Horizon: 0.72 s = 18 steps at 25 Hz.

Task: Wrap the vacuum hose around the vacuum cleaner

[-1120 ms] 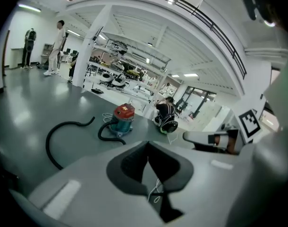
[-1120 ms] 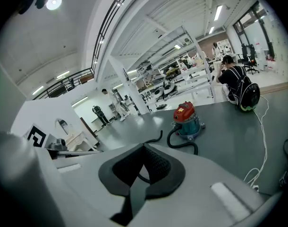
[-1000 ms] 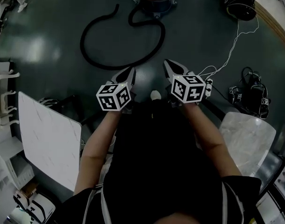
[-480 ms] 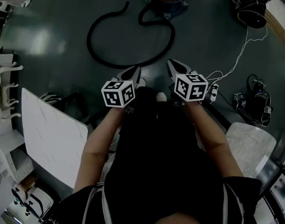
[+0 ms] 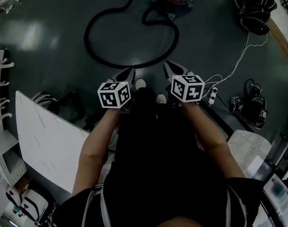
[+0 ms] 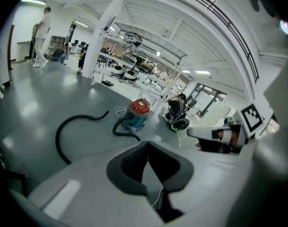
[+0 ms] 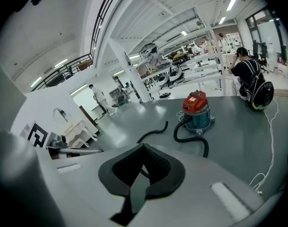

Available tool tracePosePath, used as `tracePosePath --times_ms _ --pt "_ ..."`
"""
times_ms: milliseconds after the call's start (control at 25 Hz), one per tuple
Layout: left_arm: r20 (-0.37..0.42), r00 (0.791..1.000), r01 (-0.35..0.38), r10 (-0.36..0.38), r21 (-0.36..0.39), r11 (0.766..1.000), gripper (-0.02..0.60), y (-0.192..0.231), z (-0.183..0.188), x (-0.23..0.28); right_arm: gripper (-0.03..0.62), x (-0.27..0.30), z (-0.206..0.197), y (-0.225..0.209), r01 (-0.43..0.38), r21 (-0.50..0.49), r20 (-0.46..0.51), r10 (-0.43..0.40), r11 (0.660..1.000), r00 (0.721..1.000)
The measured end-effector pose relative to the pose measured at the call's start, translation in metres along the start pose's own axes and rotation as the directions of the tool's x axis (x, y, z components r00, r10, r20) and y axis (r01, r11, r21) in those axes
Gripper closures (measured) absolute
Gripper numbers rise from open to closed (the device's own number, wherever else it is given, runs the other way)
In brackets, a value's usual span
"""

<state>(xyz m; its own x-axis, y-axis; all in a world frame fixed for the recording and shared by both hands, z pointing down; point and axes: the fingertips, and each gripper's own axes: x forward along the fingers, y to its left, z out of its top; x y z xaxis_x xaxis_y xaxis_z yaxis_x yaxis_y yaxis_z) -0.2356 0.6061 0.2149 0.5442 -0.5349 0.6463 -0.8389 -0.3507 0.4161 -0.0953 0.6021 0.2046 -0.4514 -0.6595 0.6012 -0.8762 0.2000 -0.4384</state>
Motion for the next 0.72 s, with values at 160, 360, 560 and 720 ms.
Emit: tracePosePath --times_ms 160,360,560,720 --pt "-0.002 1.0 -0.015 0.015 -0.015 1.0 0.572 0.029 0.008 -0.001 0.6 0.025 0.005 0.016 -0.006 -0.018 -0.027 0.006 1.0 1.0" --pt "-0.001 1.0 -0.025 0.025 -0.028 0.999 0.572 0.059 0.017 -0.005 0.599 0.057 0.016 0.032 -0.015 -0.038 -0.046 0.014 0.999 0.999" --pt "0.013 0.999 -0.05 0.051 -0.052 0.997 0.572 0.091 0.027 -0.015 0.599 0.085 0.025 0.054 -0.034 -0.064 -0.061 0.03 0.997 0.998" --pt "0.022 0.997 -0.068 0.07 -0.077 0.995 0.572 0.114 0.031 -0.019 0.599 0.102 0.027 0.066 -0.043 -0.076 -0.083 0.037 0.996 0.996"
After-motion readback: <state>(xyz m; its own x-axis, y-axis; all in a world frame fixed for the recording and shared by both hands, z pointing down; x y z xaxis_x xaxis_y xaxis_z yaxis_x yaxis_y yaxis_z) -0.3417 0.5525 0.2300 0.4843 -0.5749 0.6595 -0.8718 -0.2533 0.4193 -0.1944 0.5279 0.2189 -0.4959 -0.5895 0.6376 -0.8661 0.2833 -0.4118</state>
